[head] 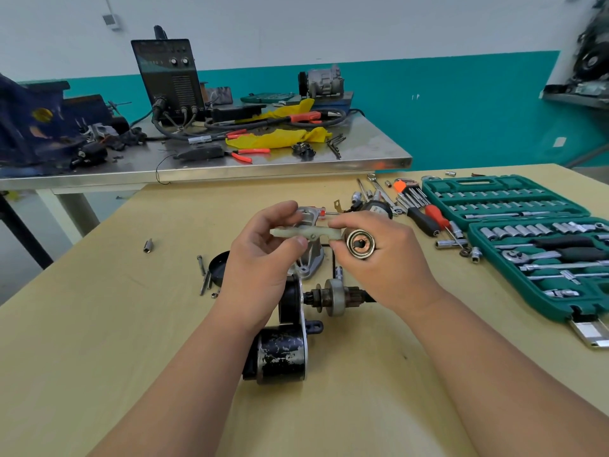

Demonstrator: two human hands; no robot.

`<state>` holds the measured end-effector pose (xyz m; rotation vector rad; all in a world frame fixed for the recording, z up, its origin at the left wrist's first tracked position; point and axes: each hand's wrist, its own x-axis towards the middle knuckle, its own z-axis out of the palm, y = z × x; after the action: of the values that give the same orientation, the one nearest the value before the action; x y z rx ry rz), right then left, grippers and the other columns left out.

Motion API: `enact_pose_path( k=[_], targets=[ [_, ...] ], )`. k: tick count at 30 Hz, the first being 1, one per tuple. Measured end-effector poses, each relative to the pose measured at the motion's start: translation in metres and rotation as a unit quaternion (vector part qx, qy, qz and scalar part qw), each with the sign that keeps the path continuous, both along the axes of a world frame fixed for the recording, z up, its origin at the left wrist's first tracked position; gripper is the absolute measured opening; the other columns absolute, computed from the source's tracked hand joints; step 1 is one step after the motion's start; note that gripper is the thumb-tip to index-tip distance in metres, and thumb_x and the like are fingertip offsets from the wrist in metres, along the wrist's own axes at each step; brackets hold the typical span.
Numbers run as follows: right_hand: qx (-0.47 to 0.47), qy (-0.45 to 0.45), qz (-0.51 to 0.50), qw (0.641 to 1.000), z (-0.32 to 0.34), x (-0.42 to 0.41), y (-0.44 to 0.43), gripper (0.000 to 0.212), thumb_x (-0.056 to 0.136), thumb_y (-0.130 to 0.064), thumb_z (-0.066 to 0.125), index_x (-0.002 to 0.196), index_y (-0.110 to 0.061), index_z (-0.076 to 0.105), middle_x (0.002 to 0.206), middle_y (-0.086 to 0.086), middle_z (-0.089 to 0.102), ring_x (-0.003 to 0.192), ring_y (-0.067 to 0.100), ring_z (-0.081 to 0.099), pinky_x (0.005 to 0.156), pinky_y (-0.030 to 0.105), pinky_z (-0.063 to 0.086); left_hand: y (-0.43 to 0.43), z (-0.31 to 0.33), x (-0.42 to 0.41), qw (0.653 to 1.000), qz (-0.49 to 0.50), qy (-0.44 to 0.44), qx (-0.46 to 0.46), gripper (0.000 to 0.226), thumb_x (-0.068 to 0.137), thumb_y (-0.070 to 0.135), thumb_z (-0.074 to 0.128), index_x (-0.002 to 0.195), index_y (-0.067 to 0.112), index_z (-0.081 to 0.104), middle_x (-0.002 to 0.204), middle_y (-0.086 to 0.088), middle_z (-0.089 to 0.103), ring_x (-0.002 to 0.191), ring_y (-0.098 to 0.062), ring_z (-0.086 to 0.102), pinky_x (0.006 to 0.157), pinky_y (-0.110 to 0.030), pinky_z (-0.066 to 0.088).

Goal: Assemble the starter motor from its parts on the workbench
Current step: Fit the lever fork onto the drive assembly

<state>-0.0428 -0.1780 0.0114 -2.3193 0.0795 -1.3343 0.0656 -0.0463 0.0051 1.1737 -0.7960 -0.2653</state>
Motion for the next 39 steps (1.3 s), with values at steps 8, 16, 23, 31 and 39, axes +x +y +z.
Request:
enact_pose_path(
  k=[8, 16, 23, 31, 39],
  targets=[
    [-0.034, -0.005, 0.006, 0.999, 0.002, -0.001, -0.001, 0.023, 0.078, -0.007, 0.072, 0.101, -0.009, 0.070, 0.095, -0.001, 0.070, 0.091, 0.007, 0.060, 0.085, 0.013, 0.046, 0.003, 0.004, -0.006, 0.999, -0.012, -0.034, -0.008, 0.032, 0.075, 0.003, 0.061, 0.072, 0.034, 0.070, 0.095, 0.017, 0.071, 0.089, -0.003, 0.067, 0.075, -0.017, 0.052],
    [0.201, 0.133, 0.059, 0.969, 0.007, -0.006, 0.001, 0.028, 0.078, -0.038, 0.070, 0.097, -0.048, 0.052, 0.086, -0.038, 0.056, 0.081, -0.008, 0.058, 0.065, 0.008, 0.043, 0.003, 0.004, -0.006, 0.993, 0.043, -0.110, -0.024, 0.037, 0.075, 0.002, 0.059, 0.060, 0.036, 0.058, 0.112, 0.007, 0.061, 0.105, -0.011, 0.064, 0.083, -0.023, 0.051],
    [0.299, 0.212, 0.152, 0.918, 0.011, -0.008, -0.002, 0.031, 0.072, -0.032, 0.055, 0.098, -0.046, 0.045, 0.080, -0.010, 0.057, 0.060, 0.010, 0.059, 0.067, 0.035, 0.057, 0.003, 0.003, -0.008, 0.988, 0.061, -0.140, -0.005, 0.024, 0.071, -0.004, 0.056, 0.068, 0.020, 0.053, 0.106, 0.005, 0.058, 0.096, 0.001, 0.060, 0.077, -0.014, 0.047],
    [0.304, 0.239, 0.180, 0.905, 0.009, -0.007, -0.005, 0.027, 0.088, -0.016, 0.057, 0.105, -0.031, 0.044, 0.075, -0.011, 0.059, 0.057, 0.009, 0.056, 0.070, 0.043, 0.055, 0.003, 0.003, -0.007, 0.989, 0.073, -0.126, 0.002, 0.028, 0.069, -0.002, 0.054, 0.069, 0.026, 0.057, 0.100, 0.018, 0.062, 0.092, 0.004, 0.061, 0.073, -0.014, 0.047],
    [0.253, 0.182, 0.158, 0.937, 0.014, -0.011, -0.009, 0.034, 0.083, -0.012, 0.068, 0.108, -0.035, 0.065, 0.084, -0.022, 0.066, 0.069, 0.001, 0.063, 0.063, 0.019, 0.052, 0.005, 0.006, -0.009, 0.980, 0.106, -0.168, 0.021, 0.040, 0.069, 0.003, 0.052, 0.069, 0.043, 0.059, 0.100, 0.027, 0.059, 0.093, -0.006, 0.064, 0.073, -0.014, 0.046]
  ],
)
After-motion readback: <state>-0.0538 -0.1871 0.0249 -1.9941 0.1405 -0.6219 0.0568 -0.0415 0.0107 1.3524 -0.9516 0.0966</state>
